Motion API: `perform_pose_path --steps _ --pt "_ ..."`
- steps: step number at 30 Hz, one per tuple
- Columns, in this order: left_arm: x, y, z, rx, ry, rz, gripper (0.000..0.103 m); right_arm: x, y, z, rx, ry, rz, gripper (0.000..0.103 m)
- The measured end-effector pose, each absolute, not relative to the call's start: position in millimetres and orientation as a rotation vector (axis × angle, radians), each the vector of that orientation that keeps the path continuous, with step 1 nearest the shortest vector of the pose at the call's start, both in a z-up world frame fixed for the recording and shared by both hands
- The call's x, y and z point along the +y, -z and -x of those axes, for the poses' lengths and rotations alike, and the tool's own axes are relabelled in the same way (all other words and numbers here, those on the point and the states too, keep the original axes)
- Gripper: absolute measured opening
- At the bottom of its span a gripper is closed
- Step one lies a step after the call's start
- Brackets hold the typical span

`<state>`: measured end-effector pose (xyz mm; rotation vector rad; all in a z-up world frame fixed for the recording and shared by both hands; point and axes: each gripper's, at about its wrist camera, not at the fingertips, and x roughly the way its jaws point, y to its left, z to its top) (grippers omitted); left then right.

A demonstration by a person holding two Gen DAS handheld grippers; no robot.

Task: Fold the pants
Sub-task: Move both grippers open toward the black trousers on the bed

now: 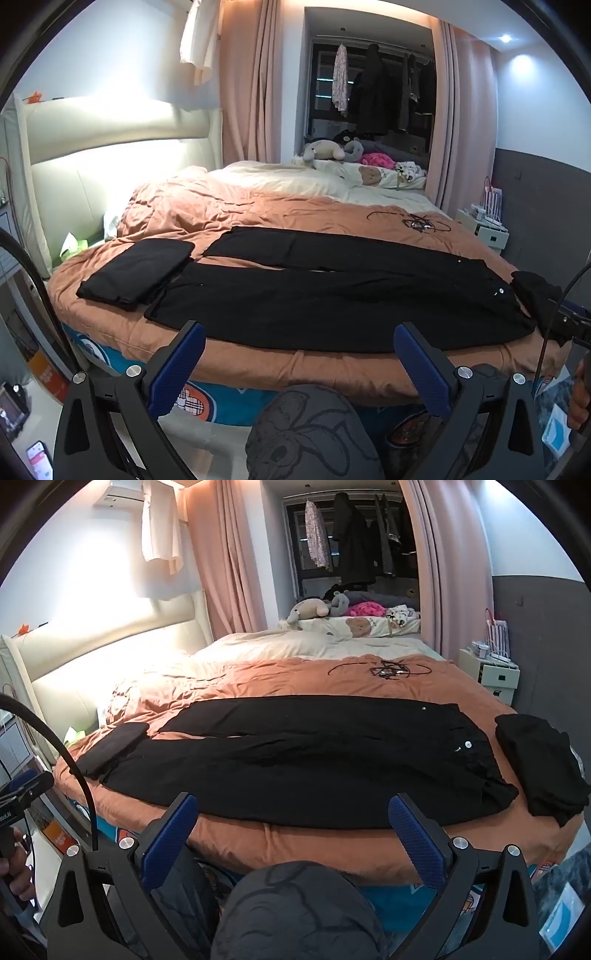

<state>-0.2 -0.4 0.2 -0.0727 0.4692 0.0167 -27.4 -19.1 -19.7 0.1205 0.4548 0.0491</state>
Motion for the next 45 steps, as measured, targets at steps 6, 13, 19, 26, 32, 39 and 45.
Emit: perform_pose_path --steps 6,13,19,26,32,39,45 --pt "-3 -1 0 0.471 -0.006 0.075 0.103 -18 17 27 0.447 -0.049 -0.118 0.103" --pt "-7 1 0 0.465 0.004 0.063 0.103 -21 17 27 0.455 -0.053 -0.132 0.103" --pt "-9 0 -1 0.474 0.007 0.074 0.103 -21 15 28 0.456 -0.045 -0.127 0.103" --pt "-1 -2 -1 0.466 -0.002 0.112 0.103 -19 12 27 0.458 -0.039 -0.115 0.103" --pt "9 -5 -4 0.465 -0.001 0.181 0.103 -20 9 27 0.460 -0.032 -0.118 0.103" --pt "14 -7 -11 0.394 -0.013 0.164 0.103 -28 8 20 0.458 -0.014 -0.143 0.103" --pt "18 -5 -33 0.409 -0.060 0.120 0.103 -42 12 1 0.485 -0.025 -0.176 0.103"
